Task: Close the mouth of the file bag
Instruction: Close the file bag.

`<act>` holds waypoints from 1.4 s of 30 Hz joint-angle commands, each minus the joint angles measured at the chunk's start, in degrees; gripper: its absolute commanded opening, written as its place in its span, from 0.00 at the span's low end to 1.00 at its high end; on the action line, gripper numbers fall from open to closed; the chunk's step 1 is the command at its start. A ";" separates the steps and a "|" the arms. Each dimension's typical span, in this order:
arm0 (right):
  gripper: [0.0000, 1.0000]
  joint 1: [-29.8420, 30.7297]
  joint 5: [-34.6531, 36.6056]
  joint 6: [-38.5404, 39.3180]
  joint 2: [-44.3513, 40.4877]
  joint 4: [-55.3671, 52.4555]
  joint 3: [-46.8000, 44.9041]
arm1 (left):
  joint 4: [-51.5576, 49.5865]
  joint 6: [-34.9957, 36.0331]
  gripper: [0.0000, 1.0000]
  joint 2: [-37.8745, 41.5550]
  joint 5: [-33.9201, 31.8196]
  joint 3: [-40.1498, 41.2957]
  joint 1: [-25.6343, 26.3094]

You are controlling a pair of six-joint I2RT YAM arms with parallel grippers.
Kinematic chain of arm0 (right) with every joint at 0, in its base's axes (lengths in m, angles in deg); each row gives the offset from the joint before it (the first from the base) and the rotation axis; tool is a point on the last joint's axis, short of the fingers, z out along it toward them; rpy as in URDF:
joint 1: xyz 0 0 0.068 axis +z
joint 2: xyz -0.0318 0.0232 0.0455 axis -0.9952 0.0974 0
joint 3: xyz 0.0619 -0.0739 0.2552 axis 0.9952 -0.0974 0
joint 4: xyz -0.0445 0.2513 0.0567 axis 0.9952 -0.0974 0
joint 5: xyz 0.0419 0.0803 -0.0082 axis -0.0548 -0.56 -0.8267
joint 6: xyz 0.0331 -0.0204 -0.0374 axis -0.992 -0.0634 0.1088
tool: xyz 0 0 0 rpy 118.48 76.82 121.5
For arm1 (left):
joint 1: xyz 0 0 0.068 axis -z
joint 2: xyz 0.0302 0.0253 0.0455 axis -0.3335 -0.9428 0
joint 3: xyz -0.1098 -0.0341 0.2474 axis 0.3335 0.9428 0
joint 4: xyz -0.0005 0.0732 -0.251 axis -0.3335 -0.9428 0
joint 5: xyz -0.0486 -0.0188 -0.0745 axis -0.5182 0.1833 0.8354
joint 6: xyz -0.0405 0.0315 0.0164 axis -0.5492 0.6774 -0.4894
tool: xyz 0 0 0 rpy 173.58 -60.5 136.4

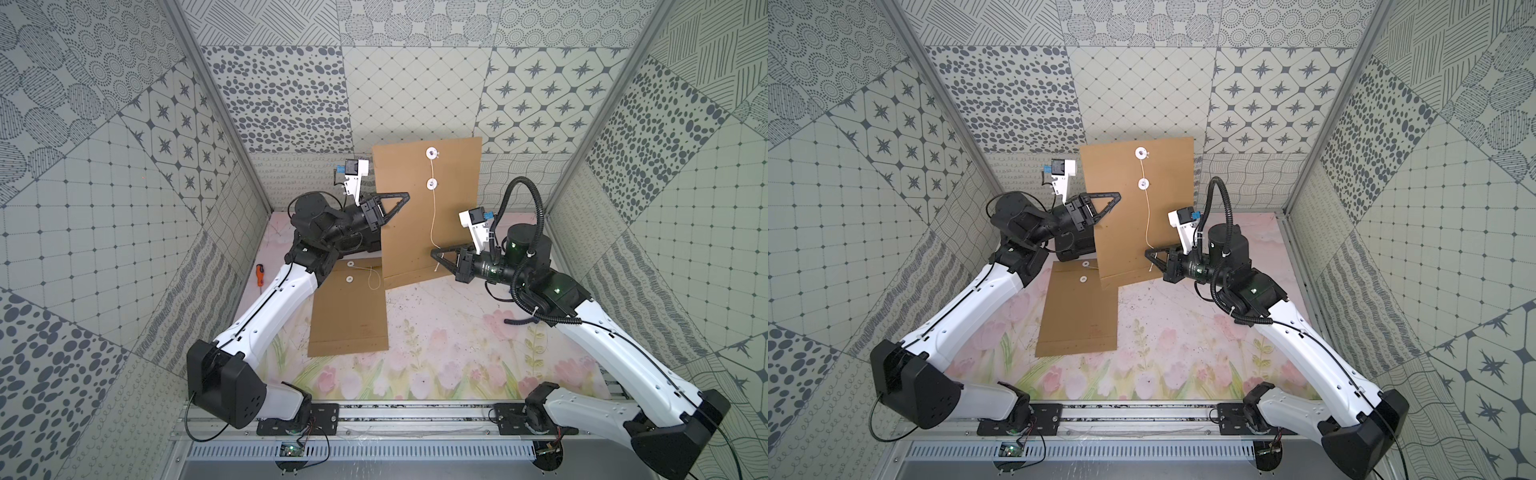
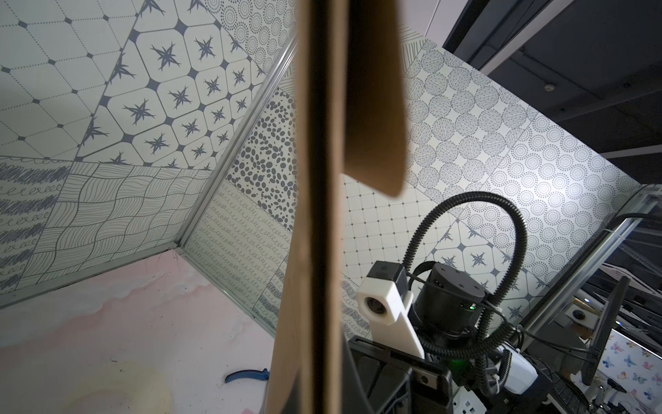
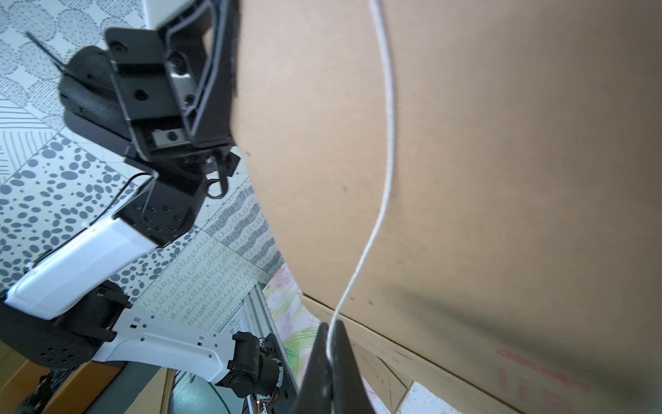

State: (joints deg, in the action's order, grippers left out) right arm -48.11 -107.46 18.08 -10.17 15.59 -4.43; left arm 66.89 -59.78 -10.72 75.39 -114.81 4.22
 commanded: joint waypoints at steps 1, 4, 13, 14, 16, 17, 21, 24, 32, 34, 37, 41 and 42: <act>0.00 3.04 -2.31 4.47 1.59 -5.06 5.03 | -1.19 5.84 0.00 -0.89 6.31 -1.50 -0.02; 0.00 5.67 -3.34 5.32 3.20 -7.06 7.46 | -1.02 5.95 0.00 -1.82 8.31 -1.67 0.66; 0.00 9.94 -5.24 7.20 5.36 -9.67 9.68 | -3.83 8.11 0.00 -3.37 11.24 -1.64 3.43; 0.00 9.96 -4.95 7.44 5.42 -10.04 9.59 | -3.54 7.88 0.00 -3.41 11.80 -1.62 3.67; 0.00 9.95 -4.68 7.86 5.51 -10.37 9.13 | -3.64 7.91 0.00 -3.38 12.60 -1.48 4.02; 0.00 9.98 -5.28 7.72 5.56 -10.28 9.13 | -3.97 8.08 0.00 -3.44 12.92 -1.51 4.23; 0.00 9.76 -6.66 7.30 5.83 -10.02 8.91 | -3.33 7.80 0.00 -3.51 16.19 -1.60 5.21; 0.00 7.57 -6.68 7.68 4.84 -11.17 7.46 | 1.13 3.73 0.00 -3.39 19.11 -1.16 5.00; 0.00 0.83 -7.54 6.90 0.32 -12.01 2.48 | 14.31 -9.73 0.00 -4.23 22.49 0.18 2.92; 0.00 -0.24 -7.72 6.69 -0.42 -11.89 1.69 | 20.06 -14.77 0.00 -5.38 23.02 0.41 2.34; 0.00 -1.69 -8.01 6.61 -0.89 -11.58 0.89 | 27.24 -21.39 0.00 -7.40 23.86 0.19 1.53; 0.00 -4.04 -8.13 6.94 -1.03 -12.25 0.95 | 30.37 -24.65 0.00 -8.96 24.56 -0.16 1.00; 0.00 -4.66 -8.18 7.05 -1.22 -12.40 1.00 | 29.78 -24.38 0.00 -8.99 24.78 -0.27 0.84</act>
State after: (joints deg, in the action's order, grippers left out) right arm -51.55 -114.91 24.57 -10.35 2.68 -3.21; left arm 82.02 -73.99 -18.89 96.11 -114.64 5.82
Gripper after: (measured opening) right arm 0.046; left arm 0.047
